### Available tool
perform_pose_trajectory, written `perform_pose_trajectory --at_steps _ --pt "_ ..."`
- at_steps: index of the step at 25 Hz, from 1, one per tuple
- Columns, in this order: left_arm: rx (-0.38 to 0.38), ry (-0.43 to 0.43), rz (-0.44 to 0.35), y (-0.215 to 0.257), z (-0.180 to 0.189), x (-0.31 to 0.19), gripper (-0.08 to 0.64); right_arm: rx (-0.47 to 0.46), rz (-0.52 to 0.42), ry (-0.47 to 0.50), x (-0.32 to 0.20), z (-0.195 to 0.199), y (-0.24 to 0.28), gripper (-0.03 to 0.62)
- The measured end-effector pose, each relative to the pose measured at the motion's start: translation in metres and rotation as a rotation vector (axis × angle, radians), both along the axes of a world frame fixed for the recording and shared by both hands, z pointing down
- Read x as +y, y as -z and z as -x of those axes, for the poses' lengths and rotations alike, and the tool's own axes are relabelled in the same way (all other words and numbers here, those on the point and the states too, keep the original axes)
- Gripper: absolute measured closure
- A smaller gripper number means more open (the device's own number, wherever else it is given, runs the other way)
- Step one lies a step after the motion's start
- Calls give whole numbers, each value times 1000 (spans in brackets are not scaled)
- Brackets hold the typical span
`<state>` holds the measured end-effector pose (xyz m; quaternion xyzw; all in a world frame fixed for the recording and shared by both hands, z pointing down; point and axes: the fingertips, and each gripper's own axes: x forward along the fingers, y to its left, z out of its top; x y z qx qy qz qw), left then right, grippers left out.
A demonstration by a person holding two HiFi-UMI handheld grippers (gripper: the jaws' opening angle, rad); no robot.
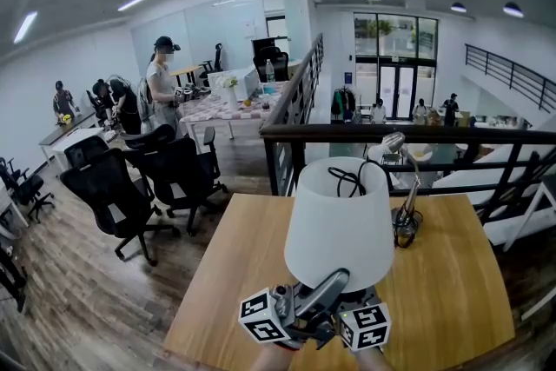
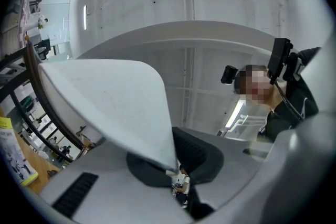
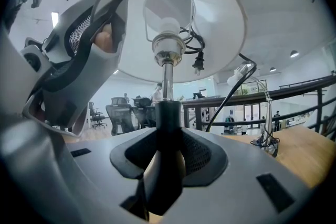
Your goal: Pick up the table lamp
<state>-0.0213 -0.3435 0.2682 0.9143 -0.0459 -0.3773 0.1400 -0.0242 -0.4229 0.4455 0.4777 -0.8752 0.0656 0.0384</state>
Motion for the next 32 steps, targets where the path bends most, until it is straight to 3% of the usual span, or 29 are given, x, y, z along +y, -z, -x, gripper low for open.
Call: perform_pose_trajectory --at_steps 32 --pt "6 -21 -97 49 -18 23 549 -7 -127 -17 4 -22 60 456"
